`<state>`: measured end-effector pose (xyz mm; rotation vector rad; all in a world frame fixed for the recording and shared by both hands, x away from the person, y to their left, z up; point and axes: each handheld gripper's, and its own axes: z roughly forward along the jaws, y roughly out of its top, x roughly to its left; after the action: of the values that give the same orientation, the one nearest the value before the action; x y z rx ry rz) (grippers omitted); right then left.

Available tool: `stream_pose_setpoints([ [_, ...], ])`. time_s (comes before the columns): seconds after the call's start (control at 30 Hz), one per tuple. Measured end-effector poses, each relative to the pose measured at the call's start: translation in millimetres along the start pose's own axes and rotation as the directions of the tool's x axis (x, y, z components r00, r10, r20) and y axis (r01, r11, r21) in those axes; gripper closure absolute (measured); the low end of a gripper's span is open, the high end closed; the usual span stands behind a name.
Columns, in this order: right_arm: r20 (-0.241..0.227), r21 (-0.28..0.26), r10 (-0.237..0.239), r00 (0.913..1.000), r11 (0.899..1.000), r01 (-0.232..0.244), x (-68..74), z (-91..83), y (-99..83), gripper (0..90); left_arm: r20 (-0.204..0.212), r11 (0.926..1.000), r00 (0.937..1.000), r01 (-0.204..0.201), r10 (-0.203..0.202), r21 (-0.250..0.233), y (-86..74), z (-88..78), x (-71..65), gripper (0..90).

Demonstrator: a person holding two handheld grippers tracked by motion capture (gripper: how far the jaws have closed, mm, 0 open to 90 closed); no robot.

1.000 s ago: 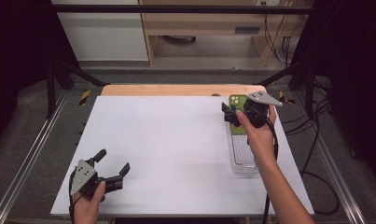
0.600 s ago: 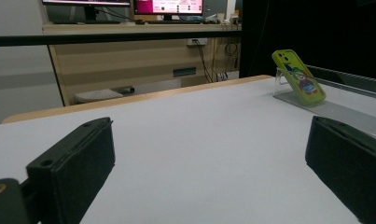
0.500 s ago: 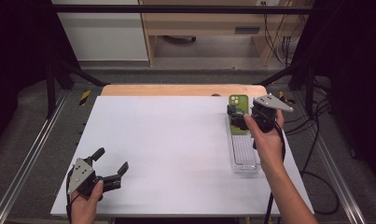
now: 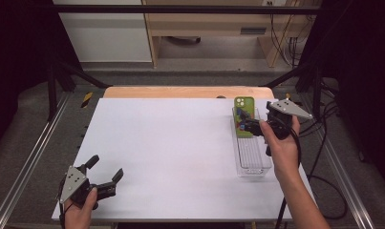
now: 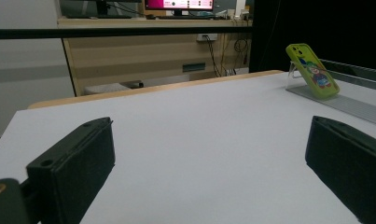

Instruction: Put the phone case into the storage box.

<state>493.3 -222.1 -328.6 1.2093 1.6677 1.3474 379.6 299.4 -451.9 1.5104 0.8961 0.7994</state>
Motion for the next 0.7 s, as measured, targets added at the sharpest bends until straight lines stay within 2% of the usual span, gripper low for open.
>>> stream_pose_setpoints([
  [0.7, 0.014, -0.016, 0.012, 0.9998, 1.000, -0.011, -13.9, -18.6, -5.3, 3.4, 0.001, 1.0000, 1.0000, -0.004, 0.004, 0.004, -1.9, -1.3, 0.5, 1.0],
])
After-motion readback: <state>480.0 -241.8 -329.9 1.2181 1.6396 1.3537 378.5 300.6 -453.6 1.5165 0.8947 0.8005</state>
